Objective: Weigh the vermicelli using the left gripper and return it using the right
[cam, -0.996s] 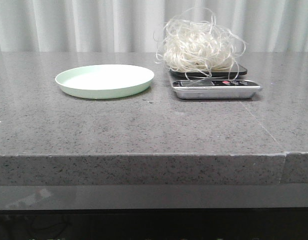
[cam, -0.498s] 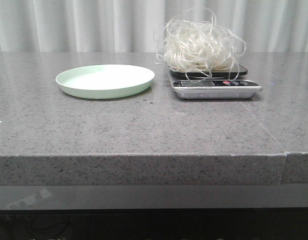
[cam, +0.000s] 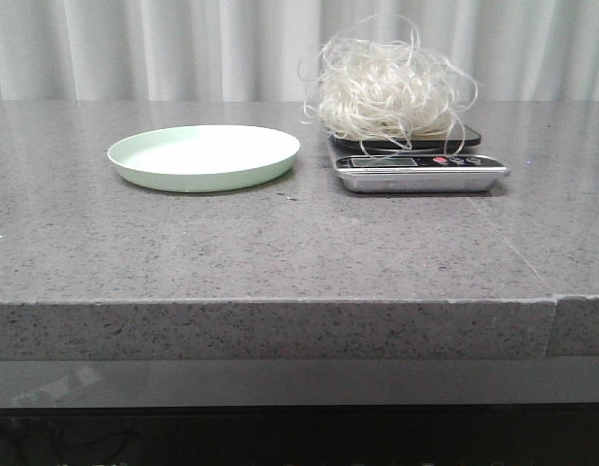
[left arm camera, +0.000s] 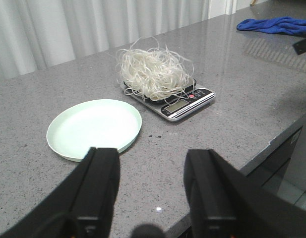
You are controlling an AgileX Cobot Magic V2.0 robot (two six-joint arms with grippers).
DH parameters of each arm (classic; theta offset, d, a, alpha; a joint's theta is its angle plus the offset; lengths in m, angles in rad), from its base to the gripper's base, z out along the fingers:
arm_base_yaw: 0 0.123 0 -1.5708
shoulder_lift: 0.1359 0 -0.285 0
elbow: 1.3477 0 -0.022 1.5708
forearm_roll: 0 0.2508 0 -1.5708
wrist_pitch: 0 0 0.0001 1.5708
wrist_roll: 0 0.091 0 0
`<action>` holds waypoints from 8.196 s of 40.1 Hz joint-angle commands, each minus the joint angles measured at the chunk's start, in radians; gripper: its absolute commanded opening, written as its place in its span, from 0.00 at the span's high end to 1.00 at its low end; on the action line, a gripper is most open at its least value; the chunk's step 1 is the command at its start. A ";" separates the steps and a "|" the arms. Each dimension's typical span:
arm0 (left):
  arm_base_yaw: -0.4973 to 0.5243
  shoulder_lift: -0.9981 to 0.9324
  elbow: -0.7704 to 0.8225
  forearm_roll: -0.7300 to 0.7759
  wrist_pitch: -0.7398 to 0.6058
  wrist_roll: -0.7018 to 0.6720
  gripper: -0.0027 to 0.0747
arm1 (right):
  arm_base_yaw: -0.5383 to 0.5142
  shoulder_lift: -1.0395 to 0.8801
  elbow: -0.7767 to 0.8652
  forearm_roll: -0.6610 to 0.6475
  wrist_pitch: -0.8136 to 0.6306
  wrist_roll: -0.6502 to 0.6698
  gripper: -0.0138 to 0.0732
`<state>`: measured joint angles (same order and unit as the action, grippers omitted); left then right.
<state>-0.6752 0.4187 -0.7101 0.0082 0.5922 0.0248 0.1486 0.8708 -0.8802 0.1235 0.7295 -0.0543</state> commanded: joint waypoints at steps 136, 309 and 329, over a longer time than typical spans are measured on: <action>-0.006 0.006 -0.025 -0.008 -0.078 -0.014 0.44 | 0.485 1.135 -1.269 -0.037 0.016 -0.043 0.65; 0.324 -0.236 0.372 -0.001 -0.453 -0.014 0.76 | 0.481 -0.490 0.030 -0.150 0.211 0.077 0.65; 0.612 -0.445 0.754 -0.008 -0.640 -0.014 0.76 | 0.481 -0.490 0.030 -0.150 0.212 0.077 0.65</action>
<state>-0.0769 -0.0036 0.0059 0.0079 0.0358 0.0184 0.6348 0.3720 -0.8254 -0.0133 1.0044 0.0216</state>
